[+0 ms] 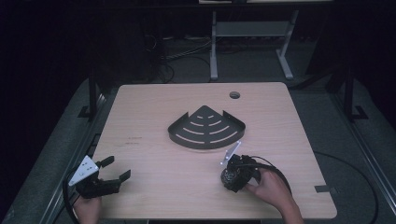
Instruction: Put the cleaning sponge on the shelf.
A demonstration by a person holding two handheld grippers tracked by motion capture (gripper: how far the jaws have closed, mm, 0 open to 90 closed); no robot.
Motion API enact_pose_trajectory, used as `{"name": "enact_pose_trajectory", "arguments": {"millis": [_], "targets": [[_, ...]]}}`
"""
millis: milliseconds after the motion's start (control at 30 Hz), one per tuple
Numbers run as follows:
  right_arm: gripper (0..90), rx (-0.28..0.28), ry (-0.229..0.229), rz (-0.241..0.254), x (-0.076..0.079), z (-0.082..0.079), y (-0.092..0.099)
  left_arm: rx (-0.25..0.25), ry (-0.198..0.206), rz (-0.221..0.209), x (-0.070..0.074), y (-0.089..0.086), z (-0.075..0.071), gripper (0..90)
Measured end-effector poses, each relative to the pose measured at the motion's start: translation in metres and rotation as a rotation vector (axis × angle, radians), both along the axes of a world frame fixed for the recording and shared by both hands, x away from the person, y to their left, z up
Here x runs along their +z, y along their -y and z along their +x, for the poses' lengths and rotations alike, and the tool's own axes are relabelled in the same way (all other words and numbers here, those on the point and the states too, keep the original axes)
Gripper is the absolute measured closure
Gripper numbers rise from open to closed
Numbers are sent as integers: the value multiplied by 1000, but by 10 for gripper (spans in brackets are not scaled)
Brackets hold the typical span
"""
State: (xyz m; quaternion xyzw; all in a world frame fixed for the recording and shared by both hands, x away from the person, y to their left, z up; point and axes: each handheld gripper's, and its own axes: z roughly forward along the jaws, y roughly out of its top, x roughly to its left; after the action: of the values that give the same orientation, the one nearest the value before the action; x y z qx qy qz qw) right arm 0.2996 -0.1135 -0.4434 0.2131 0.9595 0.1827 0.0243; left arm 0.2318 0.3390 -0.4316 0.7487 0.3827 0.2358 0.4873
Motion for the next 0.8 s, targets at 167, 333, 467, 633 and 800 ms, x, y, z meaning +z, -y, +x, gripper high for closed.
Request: {"name": "enact_pose_trajectory", "arguments": {"millis": [167, 333, 467, 633, 800], "targets": [[274, 0, 3, -5, 0, 0, -1, -2, 1, 1, 0, 0, 0, 137], [289, 10, 13, -10, 1, 0, -2, 1, 0, -6, 0, 1, 1, 137], [297, 8, 9, -8, 2, 0, -1, -3, -2, 1, 0, 1, 1, 137], [299, 9, 10, 1, 4, 0, 0, 0, -1, -4, 0, 1, 1, 137], [299, 16, 14, -3, 7, -1, 1, -2, -2, 1, 0, 1, 1, 137]]}}
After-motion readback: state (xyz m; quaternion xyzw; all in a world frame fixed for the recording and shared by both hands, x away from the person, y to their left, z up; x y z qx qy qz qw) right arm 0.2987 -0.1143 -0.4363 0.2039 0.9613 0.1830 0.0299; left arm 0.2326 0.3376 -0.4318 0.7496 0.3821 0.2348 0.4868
